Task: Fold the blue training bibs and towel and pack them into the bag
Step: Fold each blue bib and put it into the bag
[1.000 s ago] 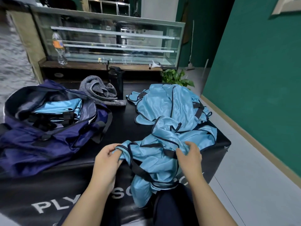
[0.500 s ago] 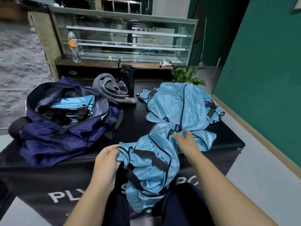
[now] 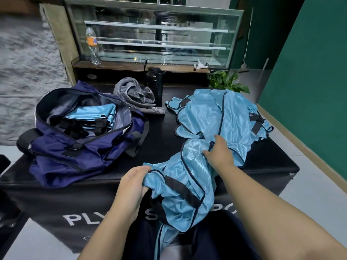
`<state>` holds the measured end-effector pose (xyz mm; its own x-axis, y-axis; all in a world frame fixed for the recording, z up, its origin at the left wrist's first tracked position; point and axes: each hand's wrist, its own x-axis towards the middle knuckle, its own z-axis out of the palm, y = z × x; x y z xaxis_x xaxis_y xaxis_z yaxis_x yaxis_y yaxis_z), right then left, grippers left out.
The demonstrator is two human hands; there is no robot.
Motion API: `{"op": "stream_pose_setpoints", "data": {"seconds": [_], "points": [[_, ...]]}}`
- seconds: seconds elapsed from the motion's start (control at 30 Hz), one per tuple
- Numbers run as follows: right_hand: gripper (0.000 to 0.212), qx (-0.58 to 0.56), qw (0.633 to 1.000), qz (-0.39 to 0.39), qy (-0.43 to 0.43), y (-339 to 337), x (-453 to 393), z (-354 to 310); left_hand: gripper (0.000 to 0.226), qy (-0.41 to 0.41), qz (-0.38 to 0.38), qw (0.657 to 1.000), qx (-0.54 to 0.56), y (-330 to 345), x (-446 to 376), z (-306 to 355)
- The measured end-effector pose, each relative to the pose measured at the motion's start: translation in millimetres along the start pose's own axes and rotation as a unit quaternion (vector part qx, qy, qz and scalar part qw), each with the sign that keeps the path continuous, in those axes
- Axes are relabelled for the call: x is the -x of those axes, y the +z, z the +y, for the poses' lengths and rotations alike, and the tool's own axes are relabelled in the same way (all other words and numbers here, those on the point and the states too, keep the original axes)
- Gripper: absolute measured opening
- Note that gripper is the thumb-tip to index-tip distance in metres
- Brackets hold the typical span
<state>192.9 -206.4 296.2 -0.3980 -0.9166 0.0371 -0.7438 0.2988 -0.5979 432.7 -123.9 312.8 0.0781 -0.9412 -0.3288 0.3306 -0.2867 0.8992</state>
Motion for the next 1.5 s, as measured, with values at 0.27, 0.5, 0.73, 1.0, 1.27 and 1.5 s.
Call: {"op": "stream_pose_setpoints", "data": {"seconds": [0.27,0.5,0.73,1.0,1.27,1.5], "points": [[0.031,-0.036,0.999,-0.013,0.016,12.4,-5.1,9.3,0.014,0.003,-0.008,1.0,-0.025,2.0,-1.2,0.0],[0.012,-0.254,0.966,0.053,0.004,3.5,19.6,6.7,0.016,0.047,0.009,0.968,-0.245,-7.1,-7.5,-6.0],[0.018,-0.306,0.947,0.004,-0.095,-43.4,64.3,-48.2,0.026,0.116,-0.042,0.927,-0.353,1.8,2.4,1.7],[0.015,-0.267,0.925,-0.097,-0.253,-93.3,110.5,-98.6,0.064,0.295,-0.104,0.905,-0.289,37.9,23.8,68.6],[0.012,-0.255,0.924,-0.062,-0.278,-121.4,149.6,-104.4,0.016,0.394,-0.113,0.838,-0.36,22.3,71.1,115.4],[0.012,-0.291,0.906,0.013,-0.308,-153.7,193.9,-113.9,0.017,0.435,-0.069,0.814,-0.38,4.9,119.3,144.7]]}}
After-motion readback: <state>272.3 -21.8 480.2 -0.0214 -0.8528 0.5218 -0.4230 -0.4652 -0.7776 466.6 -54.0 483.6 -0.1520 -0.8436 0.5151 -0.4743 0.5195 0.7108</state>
